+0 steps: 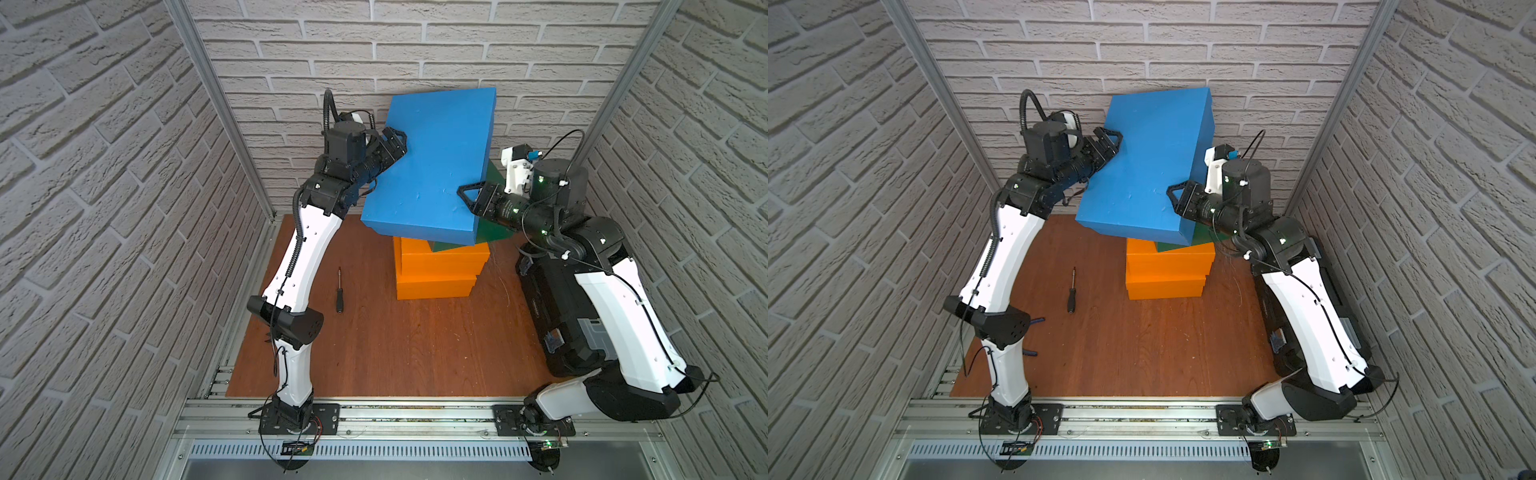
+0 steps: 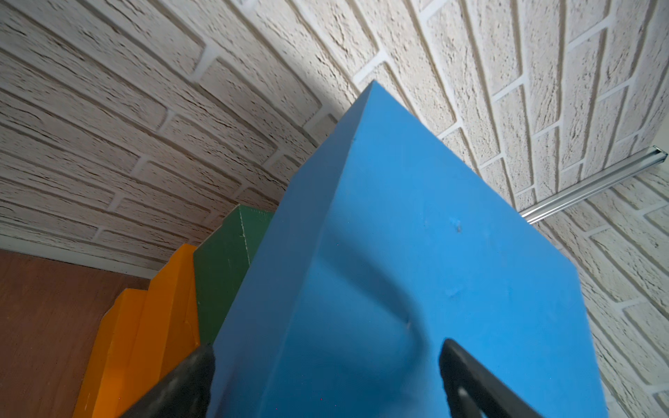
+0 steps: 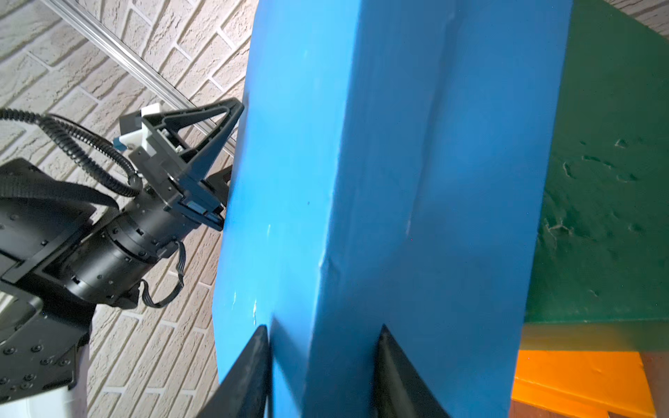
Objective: Stack the shoeboxes
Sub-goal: Place the shoebox at the shoebox.
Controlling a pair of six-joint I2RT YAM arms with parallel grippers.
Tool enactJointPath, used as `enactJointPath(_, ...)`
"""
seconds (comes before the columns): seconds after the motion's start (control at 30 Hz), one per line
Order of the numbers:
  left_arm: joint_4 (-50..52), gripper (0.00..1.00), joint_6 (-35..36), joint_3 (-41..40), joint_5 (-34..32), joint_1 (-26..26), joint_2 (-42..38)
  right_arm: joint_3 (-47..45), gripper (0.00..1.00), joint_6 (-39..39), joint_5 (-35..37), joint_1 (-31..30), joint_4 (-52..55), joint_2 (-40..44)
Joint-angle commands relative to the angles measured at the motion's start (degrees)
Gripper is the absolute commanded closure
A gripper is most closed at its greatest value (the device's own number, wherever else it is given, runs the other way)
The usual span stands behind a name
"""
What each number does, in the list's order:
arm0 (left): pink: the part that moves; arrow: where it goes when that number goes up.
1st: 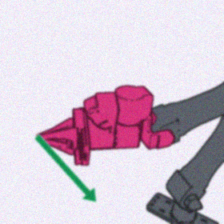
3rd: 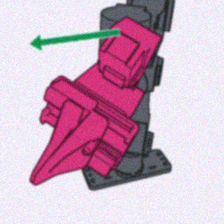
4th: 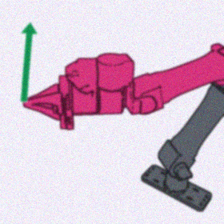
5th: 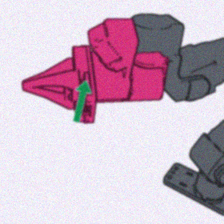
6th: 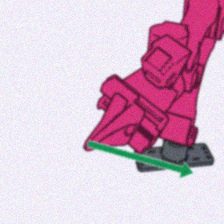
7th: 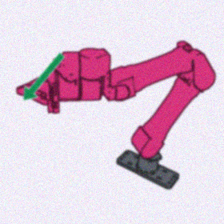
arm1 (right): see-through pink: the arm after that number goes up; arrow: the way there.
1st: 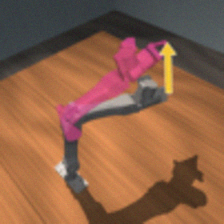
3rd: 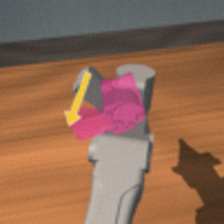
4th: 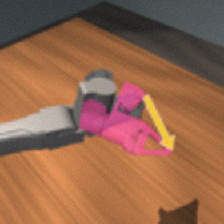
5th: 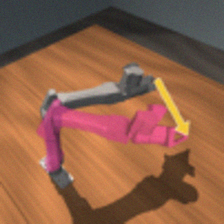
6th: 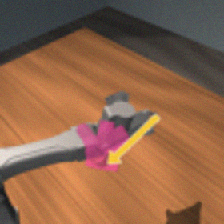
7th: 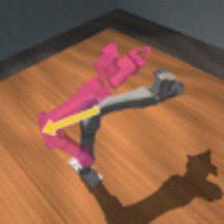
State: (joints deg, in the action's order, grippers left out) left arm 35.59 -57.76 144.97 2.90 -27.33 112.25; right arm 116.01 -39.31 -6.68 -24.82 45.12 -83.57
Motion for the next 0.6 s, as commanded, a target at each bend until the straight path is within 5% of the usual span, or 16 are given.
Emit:
enactJointPath(0.0,-5.2,0.02,-4.1,1.8,5.6,-3.6,-1.3,-2.7,0.61,-3.4,-11.9,0.9,-9.5,-2.1)
enactJointPath(0.57,-10.0,0.02,-4.9,4.1,5.4,-3.1,-0.6,-3.6,0.62,-10.8,-14.5,10.9,-13.3,-1.9)
